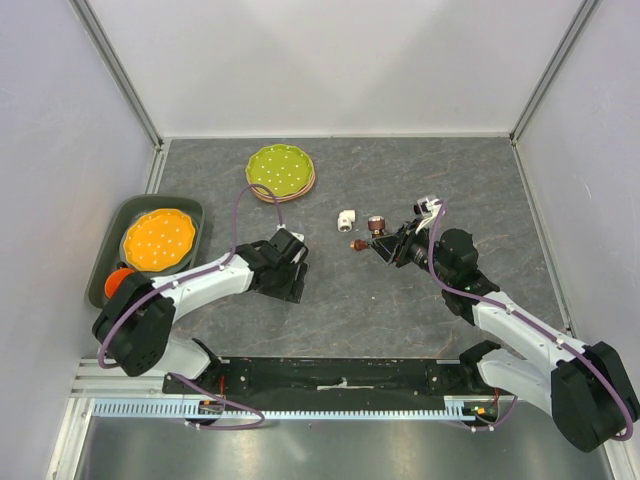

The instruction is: Install the water faucets

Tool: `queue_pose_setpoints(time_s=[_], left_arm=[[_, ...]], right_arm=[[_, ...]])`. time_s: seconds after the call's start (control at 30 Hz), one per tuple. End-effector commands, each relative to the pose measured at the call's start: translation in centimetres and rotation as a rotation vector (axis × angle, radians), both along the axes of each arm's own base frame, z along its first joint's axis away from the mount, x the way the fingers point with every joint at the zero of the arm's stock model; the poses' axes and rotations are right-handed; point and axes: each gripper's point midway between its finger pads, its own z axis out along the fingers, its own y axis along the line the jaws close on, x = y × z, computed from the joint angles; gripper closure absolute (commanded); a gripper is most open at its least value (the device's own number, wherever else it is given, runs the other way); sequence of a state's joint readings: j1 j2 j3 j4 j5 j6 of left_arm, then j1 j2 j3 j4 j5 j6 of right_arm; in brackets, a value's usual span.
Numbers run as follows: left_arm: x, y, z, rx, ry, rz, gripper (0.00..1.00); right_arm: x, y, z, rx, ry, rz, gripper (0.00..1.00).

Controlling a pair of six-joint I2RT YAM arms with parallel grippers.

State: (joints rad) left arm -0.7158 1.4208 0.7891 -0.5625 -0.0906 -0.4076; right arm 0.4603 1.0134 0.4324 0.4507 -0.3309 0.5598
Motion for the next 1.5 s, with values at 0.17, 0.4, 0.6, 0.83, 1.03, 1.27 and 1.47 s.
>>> queue_pose_setpoints(time_s=[0.17,0.4,0.6,0.83,1.03,1.27,1.47], left_arm=[[0.4,-2.8,1.0,-0.090,-0.012,0.009,0.25],[0.1,-3.2,1.4,-0.102,-0.022,0.013,0.26],[0.6,-1.3,1.2,-0.028,-0.064,0.086,0.29],[1.2,0.0,0.4,0.051,-0.085,0.115,0.33],[1.2,0.0,-0.2,0.069,-0.069,0.104,0.40],[1.2,-0.4,-1.0,0.063,-0.054,0.087,0.41],[1.3,-0.5,-1.6,0.074,-0.052,0.074,0.43]], right_arm=[[0.4,-0.2,1.8,0.026,-0.072,-0.016,1.00],[0.4,-0.1,1.7,0.030,-0.070,-0.015,1.00],[0.4,-0.1,1.8,0.034,-0.072,-0.013,1.00],[0.3,-0.1,1.8,0.034,-0.074,-0.012,1.00],[0.3,-0.1,1.8,0.034,-0.074,-0.013,1.00],[0.4,-0.2,1.8,0.035,-0.072,-0.013,1.00],[0.3,-0.1,1.8,0.034,-0.074,-0.012,1.00]])
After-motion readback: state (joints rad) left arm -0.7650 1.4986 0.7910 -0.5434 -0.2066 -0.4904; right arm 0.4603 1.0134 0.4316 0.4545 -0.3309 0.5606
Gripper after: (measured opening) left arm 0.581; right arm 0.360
